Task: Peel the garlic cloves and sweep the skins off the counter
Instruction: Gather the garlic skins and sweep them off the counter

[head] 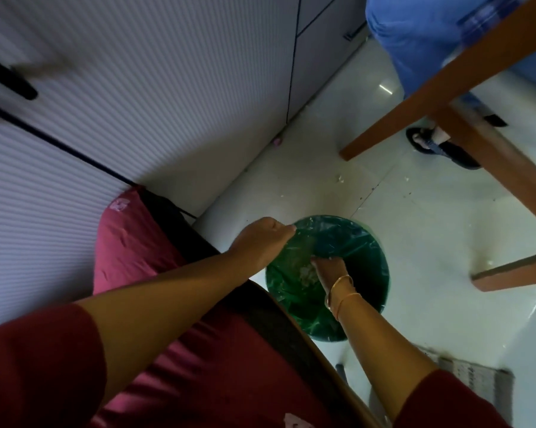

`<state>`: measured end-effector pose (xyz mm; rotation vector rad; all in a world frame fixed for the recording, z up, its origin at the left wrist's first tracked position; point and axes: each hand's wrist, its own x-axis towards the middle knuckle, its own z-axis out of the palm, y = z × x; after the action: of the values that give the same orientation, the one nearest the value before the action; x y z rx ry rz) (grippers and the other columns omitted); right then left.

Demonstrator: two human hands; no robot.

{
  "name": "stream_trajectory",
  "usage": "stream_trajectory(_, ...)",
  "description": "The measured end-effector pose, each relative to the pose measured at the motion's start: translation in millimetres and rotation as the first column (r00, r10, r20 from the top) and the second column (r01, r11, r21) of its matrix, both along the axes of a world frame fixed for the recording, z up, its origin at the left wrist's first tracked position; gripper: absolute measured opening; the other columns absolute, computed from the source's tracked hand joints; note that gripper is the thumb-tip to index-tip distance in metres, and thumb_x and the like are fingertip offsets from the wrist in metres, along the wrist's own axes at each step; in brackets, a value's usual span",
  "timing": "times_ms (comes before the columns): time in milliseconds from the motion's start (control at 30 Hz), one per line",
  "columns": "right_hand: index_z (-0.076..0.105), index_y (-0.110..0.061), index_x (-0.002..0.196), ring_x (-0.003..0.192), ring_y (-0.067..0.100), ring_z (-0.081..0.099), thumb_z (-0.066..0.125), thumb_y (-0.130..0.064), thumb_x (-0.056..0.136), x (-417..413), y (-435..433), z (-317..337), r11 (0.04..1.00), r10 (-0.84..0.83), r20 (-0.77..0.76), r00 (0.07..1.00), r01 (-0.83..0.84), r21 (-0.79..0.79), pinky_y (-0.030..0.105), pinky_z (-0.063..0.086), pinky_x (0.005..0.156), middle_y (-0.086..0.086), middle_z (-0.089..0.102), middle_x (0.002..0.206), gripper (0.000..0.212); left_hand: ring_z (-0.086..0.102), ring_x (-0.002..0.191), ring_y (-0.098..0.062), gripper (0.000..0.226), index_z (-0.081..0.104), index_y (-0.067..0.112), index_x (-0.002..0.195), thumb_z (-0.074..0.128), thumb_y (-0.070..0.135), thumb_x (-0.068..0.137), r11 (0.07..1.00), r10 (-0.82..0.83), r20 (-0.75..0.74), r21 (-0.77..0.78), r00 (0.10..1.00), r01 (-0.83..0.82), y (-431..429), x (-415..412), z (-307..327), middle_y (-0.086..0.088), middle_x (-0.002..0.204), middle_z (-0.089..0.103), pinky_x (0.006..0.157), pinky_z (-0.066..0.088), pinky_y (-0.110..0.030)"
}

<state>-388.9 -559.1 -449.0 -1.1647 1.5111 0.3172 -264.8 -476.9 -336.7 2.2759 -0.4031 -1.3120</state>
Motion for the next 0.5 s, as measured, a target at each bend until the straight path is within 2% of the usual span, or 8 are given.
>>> stream_trajectory(67, 0.044, 0.000, 0.132, 0.119, 0.033, 0.050, 0.054, -0.017, 0.092, 16, 4, 10, 0.988, 0.129, 0.036, 0.991, -0.125, -0.085, 0.028, 0.043, 0.087, 0.019, 0.051, 0.131, 0.044, 0.052, 0.077, -0.008, 0.014, 0.058, 0.024, 0.094, 0.049, 0.035, 0.093, 0.997, 0.062, 0.061, -0.052, 0.996, -0.059, 12, 12, 8, 0.010, 0.087, 0.056, 0.063, 0.040, -0.021)
stream_trajectory(133, 0.045, -0.004, 0.130, 0.119, 0.030, 0.049, 0.052, -0.014, 0.093, 35, 12, 30, 0.954, 0.258, 0.105, 0.960, -0.236, -0.187, 0.030, 0.039, 0.093, 0.016, 0.051, 0.130, 0.039, 0.055, 0.082, -0.004, 0.014, 0.059, 0.026, 0.102, 0.051, 0.032, 0.093, 0.992, 0.080, 0.115, -0.105, 0.990, -0.068, 27, 23, 17, 0.012, 0.102, 0.057, 0.060, 0.041, -0.010)
stream_trajectory(167, 0.049, -0.004, 0.127, 0.117, 0.027, 0.051, 0.051, -0.012, 0.094, 43, 15, 39, 0.935, 0.304, 0.167, 0.938, -0.260, -0.242, 0.025, 0.039, 0.092, 0.015, 0.053, 0.128, 0.034, 0.057, 0.088, -0.002, 0.015, 0.060, 0.027, 0.105, 0.051, 0.031, 0.093, 0.989, 0.078, 0.146, -0.138, 0.986, -0.058, 33, 28, 22, 0.012, 0.108, 0.058, 0.062, 0.040, -0.007)
stream_trajectory(233, 0.057, -0.001, 0.116, 0.107, 0.020, 0.054, 0.049, -0.008, 0.094, 62, 29, 62, 0.878, 0.414, 0.260, 0.872, -0.308, -0.365, 0.012, 0.038, 0.082, 0.014, 0.058, 0.122, 0.024, 0.057, 0.105, -0.005, 0.020, 0.061, 0.026, 0.110, 0.050, 0.029, 0.094, 0.981, 0.076, 0.251, -0.194, 0.965, -0.026, 51, 38, 35, 0.010, 0.118, 0.060, 0.077, 0.038, -0.012)
stream_trajectory(300, 0.063, -0.003, 0.103, 0.095, 0.014, 0.054, 0.048, -0.007, 0.094, 82, 43, 84, 0.804, 0.524, 0.320, 0.789, -0.336, -0.491, 0.007, 0.038, 0.071, 0.012, 0.062, 0.113, 0.018, 0.057, 0.107, -0.009, 0.024, 0.063, 0.021, 0.113, 0.050, 0.025, 0.093, 0.978, 0.088, 0.366, -0.210, 0.926, -0.010, 70, 48, 52, 0.006, 0.119, 0.062, 0.080, 0.036, -0.014)
stream_trajectory(433, 0.064, -0.008, 0.085, 0.084, 0.014, 0.059, 0.052, -0.010, 0.092, 119, 76, 128, 0.707, 0.645, 0.397, 0.653, -0.314, -0.633, 0.017, 0.040, 0.069, 0.008, 0.067, 0.095, 0.014, 0.063, 0.101, -0.017, 0.022, 0.068, 0.016, 0.103, 0.052, 0.015, 0.088, 0.965, 0.215, 0.524, -0.242, 0.824, -0.098, 119, 71, 83, 0.001, 0.108, 0.068, 0.083, 0.041, -0.019)
stream_trajectory(500, 0.063, -0.014, 0.075, 0.080, 0.018, 0.063, 0.057, -0.014, 0.089, 135, 91, 144, 0.734, 0.629, 0.468, 0.621, -0.274, -0.622, 0.025, 0.047, 0.073, 0.004, 0.068, 0.083, 0.015, 0.063, 0.095, -0.015, 0.019, 0.068, 0.018, 0.098, 0.053, 0.014, 0.087, 0.954, 0.271, 0.569, -0.265, 0.777, -0.139, 147, 79, 95, 0.001, 0.102, 0.069, 0.077, 0.041, -0.016)
